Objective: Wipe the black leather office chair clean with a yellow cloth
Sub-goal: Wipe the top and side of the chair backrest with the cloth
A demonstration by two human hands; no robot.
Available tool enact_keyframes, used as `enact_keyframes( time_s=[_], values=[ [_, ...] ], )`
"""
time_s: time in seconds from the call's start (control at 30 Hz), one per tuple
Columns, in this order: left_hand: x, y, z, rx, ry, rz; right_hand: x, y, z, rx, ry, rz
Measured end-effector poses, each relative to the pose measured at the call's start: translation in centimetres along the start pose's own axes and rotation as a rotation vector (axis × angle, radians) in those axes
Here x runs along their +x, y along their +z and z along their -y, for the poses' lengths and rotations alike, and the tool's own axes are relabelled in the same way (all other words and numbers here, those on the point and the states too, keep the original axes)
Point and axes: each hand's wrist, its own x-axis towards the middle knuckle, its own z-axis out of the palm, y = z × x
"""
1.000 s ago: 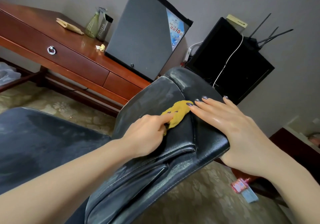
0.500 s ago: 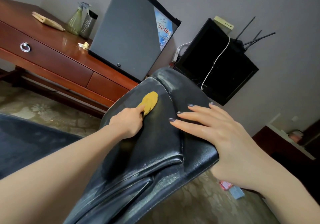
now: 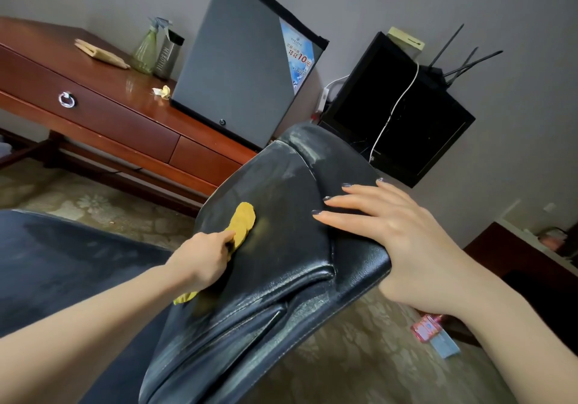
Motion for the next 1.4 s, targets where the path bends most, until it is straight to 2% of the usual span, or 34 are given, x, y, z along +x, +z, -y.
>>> enact_keyframes(
  time_s=[0.33, 0.53, 0.7, 0.8, 0.9, 1.07, 1.4],
  values=[
    [-4.3, -1.7, -2.1, 0.018, 0.111, -0.023, -0.7, 1.2, -0.4, 0.112, -0.005, -0.14],
    [-5.7, -3.6, -6.0, -0.007, 0.319, -0.119, -1.1, 1.6, -0.5, 0.113, -0.035, -0.205],
    [-5.7, -4.5, -8.8, -0.14, 0.455, -0.204, -1.0, 1.7, -0.5, 0.117, -0.056, -0.231],
    [-5.2, -4.5, -9.9, -0.135, 0.501, -0.264, -1.0, 1.8, -0.6, 0.104, -0.053, -0.246],
    [-4.1, -4.3, -9.9, -0.11, 0.468, -0.278, -0.9, 1.8, -0.7, 0.093, -0.052, -0.246],
    [-1.5, -4.4, -9.4, -0.174, 0.312, -0.204, -0.8, 1.6, -0.7, 0.083, -0.057, -0.226],
    [0.7, -3.1, -6.9, -0.2, 0.185, -0.152, -0.6, 0.4, -0.5, 0.019, -0.031, -0.042]
  ],
)
